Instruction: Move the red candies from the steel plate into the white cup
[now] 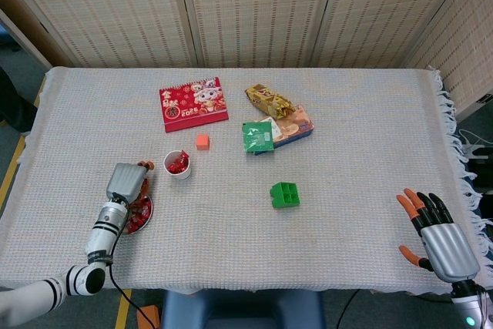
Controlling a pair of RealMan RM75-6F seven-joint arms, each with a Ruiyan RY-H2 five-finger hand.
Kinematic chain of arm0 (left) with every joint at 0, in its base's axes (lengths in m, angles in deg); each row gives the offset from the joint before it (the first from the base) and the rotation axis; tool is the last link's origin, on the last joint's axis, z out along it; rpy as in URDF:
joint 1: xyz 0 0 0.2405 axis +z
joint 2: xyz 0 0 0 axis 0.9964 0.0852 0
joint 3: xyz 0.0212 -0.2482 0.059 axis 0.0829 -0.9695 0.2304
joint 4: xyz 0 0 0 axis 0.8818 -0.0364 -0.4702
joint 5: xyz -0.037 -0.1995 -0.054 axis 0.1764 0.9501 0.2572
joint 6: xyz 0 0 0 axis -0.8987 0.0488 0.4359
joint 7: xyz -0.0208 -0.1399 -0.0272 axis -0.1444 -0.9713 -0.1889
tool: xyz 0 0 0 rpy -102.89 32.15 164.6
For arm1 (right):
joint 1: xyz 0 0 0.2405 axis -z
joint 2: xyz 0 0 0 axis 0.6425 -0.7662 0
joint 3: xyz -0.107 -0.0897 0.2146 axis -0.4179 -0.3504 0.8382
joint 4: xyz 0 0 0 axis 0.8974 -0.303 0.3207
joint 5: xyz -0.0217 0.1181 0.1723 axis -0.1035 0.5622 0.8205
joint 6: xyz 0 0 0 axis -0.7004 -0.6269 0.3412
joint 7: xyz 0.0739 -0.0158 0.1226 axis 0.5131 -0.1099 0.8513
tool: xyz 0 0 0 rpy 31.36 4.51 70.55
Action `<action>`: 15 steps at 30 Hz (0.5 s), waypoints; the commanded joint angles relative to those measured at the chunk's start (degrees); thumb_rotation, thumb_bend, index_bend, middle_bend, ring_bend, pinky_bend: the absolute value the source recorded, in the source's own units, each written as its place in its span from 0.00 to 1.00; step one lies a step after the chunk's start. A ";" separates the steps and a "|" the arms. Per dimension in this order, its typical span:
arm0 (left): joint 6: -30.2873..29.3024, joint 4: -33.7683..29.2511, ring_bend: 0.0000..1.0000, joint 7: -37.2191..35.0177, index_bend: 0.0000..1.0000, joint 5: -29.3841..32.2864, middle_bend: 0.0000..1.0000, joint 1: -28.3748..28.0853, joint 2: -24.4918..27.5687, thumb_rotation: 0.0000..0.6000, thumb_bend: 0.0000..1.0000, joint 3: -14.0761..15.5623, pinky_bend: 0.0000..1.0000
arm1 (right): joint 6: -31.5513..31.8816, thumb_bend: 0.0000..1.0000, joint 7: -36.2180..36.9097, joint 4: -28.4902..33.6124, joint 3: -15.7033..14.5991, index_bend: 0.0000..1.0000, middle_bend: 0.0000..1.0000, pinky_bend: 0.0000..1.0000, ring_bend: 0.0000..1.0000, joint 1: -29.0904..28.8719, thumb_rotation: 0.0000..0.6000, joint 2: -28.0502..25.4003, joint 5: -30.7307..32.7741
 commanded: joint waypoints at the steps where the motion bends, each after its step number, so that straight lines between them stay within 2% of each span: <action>1: 0.54 -0.34 0.82 2.19 0.31 1.63 0.38 -0.73 -0.34 1.00 0.37 -0.13 1.00 | -0.01 0.13 0.00 -0.04 0.02 0.00 0.00 0.00 0.00 0.00 1.00 0.01 0.04; 11: 0.44 -4.26 0.82 14.80 0.31 9.75 0.37 -3.08 0.36 1.00 0.37 0.72 1.00 | -0.01 0.13 0.30 -0.03 0.02 0.00 0.00 0.00 0.00 -0.02 1.00 -0.17 0.03; 15: -0.56 -5.53 0.82 17.82 0.30 12.26 0.38 -3.66 0.59 1.00 0.37 0.98 1.00 | 0.21 0.12 0.49 -0.07 0.02 0.00 0.00 0.00 0.00 0.07 1.00 -0.25 -0.05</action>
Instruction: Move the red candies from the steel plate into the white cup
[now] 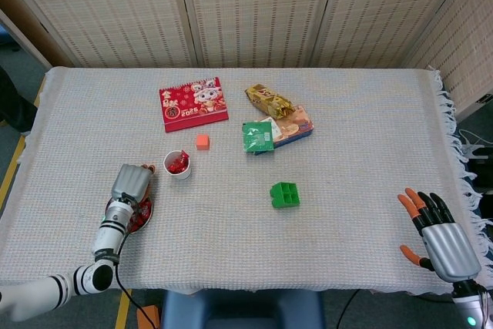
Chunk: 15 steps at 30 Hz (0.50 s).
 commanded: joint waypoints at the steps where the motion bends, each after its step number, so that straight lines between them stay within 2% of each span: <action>1: -0.94 -1.30 0.82 2.40 0.31 2.22 0.39 -0.80 0.28 1.00 0.37 0.35 1.00 | 0.10 0.12 0.05 -0.02 0.01 0.00 0.00 0.00 0.00 0.06 1.00 -0.02 -0.02; 15: -1.99 -1.19 0.82 6.71 0.34 6.92 0.40 -2.87 -0.19 1.00 0.37 1.36 1.00 | -0.07 0.13 -0.06 0.09 -0.02 0.00 0.00 0.00 0.00 0.00 1.00 -0.03 -0.04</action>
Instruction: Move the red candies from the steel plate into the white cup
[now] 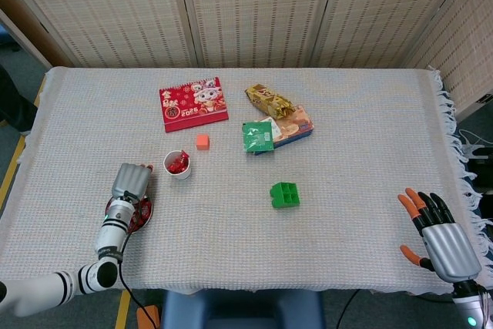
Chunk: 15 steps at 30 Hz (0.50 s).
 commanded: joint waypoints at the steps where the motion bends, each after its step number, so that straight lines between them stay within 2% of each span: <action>1: 0.00 0.26 0.82 -0.02 0.34 0.13 0.40 -0.21 -0.17 1.00 0.37 0.20 1.00 | 0.00 0.13 -0.02 0.01 0.01 0.00 0.00 0.00 0.00 0.00 1.00 -0.01 0.01; 9: -0.33 2.20 0.81 -0.64 0.35 -0.55 0.39 -0.70 -1.05 1.00 0.37 0.96 1.00 | -0.11 0.13 -0.09 0.12 -0.04 0.00 0.00 0.00 0.00 0.01 1.00 -0.07 0.09; 15: -0.08 3.15 0.82 0.25 0.39 0.65 0.44 -1.04 -1.40 1.00 0.37 1.37 1.00 | 0.02 0.13 -0.01 0.10 -0.05 0.00 0.00 0.00 0.00 0.06 1.00 -0.09 -0.03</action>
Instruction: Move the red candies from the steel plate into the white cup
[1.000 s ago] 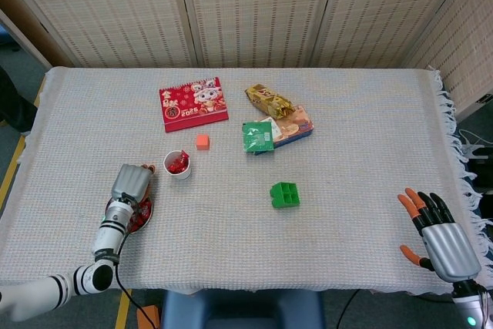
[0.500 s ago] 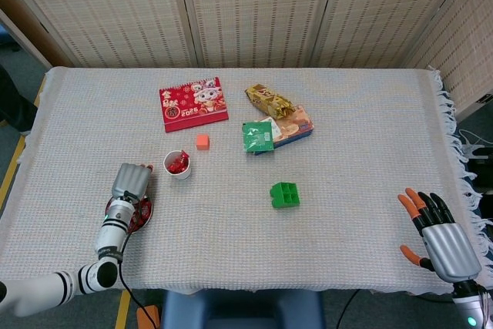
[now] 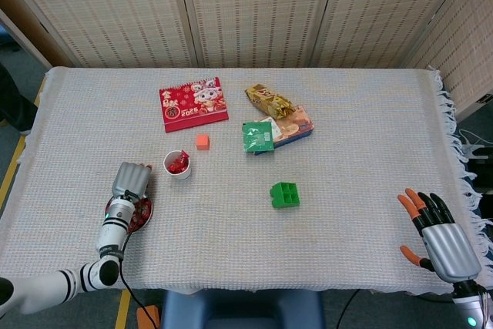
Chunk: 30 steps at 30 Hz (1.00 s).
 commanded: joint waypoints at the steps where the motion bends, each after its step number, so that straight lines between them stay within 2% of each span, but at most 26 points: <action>1: -0.11 0.24 0.82 0.58 0.40 0.49 0.44 -0.16 -0.14 1.00 0.37 0.22 1.00 | 0.00 0.13 -0.01 -0.02 0.00 0.00 0.00 0.00 0.00 0.00 1.00 0.02 0.00; 8: -0.15 -0.08 0.82 1.41 0.42 1.34 0.50 -0.56 -0.07 1.00 0.37 0.52 1.00 | -0.21 0.13 -0.13 0.04 0.03 0.00 0.00 0.00 0.00 -0.09 1.00 0.06 0.10; 19: -0.23 -0.50 0.82 3.87 0.47 3.63 0.52 -1.25 0.08 1.00 0.37 1.32 1.00 | -0.26 0.13 -0.31 0.08 0.07 0.00 0.00 0.00 0.00 -0.09 1.00 0.08 0.22; 30: -1.36 -0.47 0.82 3.13 0.55 2.20 0.61 -1.33 -0.06 1.00 0.37 1.63 1.00 | -0.21 0.13 -0.23 0.09 0.11 0.00 0.00 0.00 0.00 -0.09 1.00 0.06 0.24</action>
